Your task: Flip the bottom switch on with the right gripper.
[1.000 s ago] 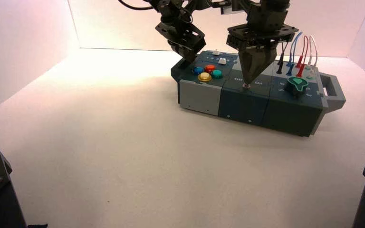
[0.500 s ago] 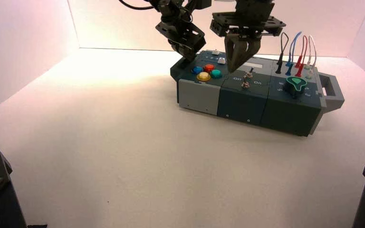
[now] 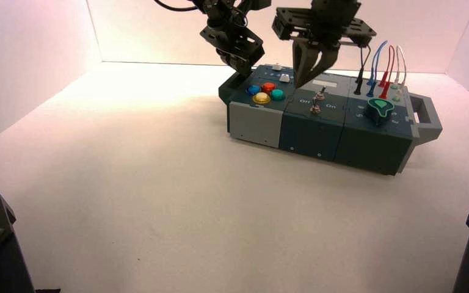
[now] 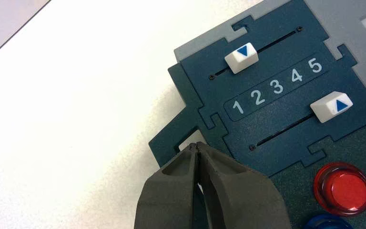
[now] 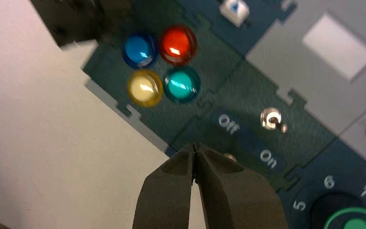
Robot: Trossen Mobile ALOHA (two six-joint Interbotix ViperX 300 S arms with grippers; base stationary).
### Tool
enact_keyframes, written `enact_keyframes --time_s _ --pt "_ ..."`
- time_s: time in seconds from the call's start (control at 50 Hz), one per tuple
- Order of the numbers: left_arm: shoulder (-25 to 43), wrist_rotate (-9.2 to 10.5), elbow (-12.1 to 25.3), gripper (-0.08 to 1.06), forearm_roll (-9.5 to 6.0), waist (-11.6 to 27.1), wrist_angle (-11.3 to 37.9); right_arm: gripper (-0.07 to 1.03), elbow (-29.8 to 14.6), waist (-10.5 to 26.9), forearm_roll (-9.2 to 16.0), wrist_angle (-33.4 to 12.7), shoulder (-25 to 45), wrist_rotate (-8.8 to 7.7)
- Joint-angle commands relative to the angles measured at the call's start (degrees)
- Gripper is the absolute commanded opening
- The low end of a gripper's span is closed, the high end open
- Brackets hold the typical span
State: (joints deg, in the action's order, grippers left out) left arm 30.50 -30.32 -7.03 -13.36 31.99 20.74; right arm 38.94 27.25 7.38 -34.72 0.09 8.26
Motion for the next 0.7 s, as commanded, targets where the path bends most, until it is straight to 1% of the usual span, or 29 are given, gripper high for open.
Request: enact_keyframes --time_s 0.02,0.18,0.36,0.7 --pt "-1.05 -0.09 0.97 -0.03 0.18 -2.02 -0.09 -0.02 0.26 0.26 0.18 1.49 -1.49 1.85" --pt "-1.05 -0.09 1.14 -0.03 0.18 -2.02 0.53 -0.02 1.76 0.26 0.18 2.81 -1.58 3.08" --pt "-1.05 -0.18 1.05 -0.03 0.18 -2.02 0.62 -0.02 2.55 0.18 -0.09 3.08 -1.58 3.16" --pt "-1.05 -0.18 0.79 -0.03 0.18 -2.02 0.79 -0.02 3.78 -1.41 -1.76 2.90 -1.93 3.16"
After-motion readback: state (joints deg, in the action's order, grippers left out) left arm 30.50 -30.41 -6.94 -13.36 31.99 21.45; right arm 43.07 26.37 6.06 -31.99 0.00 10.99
